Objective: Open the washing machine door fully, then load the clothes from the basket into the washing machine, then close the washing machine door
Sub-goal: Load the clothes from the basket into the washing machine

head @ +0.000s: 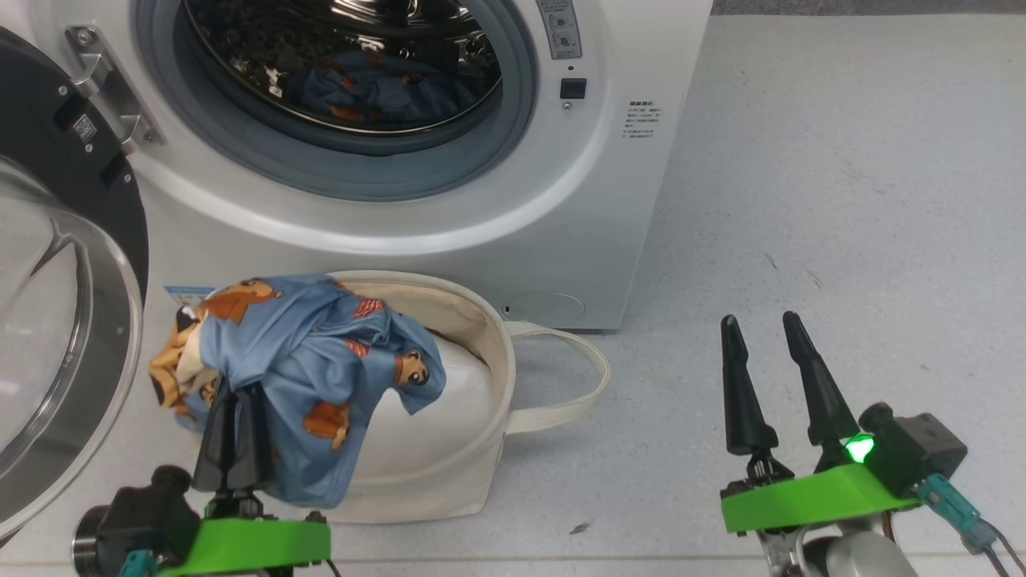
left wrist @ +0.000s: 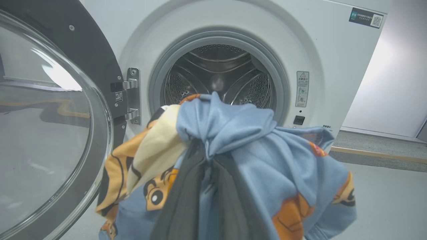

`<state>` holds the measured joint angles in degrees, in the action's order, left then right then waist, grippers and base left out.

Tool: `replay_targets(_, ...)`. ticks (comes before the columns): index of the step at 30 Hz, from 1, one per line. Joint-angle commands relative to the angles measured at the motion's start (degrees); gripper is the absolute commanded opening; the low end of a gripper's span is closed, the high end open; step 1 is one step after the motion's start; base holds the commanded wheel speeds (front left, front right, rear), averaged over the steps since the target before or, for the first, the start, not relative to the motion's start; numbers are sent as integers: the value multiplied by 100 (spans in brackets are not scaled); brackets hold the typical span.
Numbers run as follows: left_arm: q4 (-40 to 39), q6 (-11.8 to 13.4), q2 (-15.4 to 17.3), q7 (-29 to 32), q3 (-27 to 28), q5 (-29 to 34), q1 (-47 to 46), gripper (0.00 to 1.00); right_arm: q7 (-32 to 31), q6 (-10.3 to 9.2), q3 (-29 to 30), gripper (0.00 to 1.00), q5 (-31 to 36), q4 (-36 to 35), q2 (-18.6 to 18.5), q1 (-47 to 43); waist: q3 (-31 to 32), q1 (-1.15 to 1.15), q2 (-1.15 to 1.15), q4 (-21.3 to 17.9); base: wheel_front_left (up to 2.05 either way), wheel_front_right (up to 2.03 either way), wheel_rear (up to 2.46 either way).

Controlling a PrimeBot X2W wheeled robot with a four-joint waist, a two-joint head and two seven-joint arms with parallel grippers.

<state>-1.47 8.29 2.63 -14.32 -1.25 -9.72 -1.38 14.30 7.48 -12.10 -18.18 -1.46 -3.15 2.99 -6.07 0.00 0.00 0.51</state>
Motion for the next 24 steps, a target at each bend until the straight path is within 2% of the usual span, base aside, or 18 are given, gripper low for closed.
replay_targets(1,-163,-9,25,-68,134,-53,-168,0,70,1,-135,100,-37,-168,27,64,-2,0,0,-4,0,0,0)
replay_targets(11,-162,94,25,-68,-73,6,-300,0,70,1,-173,100,-9,-174,27,131,-160,0,0,-61,0,0,0)
replay_targets(16,-199,170,25,-68,-106,212,-637,0,70,1,-280,100,38,-243,27,256,-571,0,0,-239,0,0,0)
replay_targets(19,-183,107,25,-68,-65,292,-1001,0,70,1,-257,100,73,-301,27,354,-926,0,0,-352,0,0,0)
replay_targets(24,-28,-145,48,-68,271,422,-1912,0,70,1,-257,100,150,-481,27,637,-1629,0,0,-593,0,0,0)
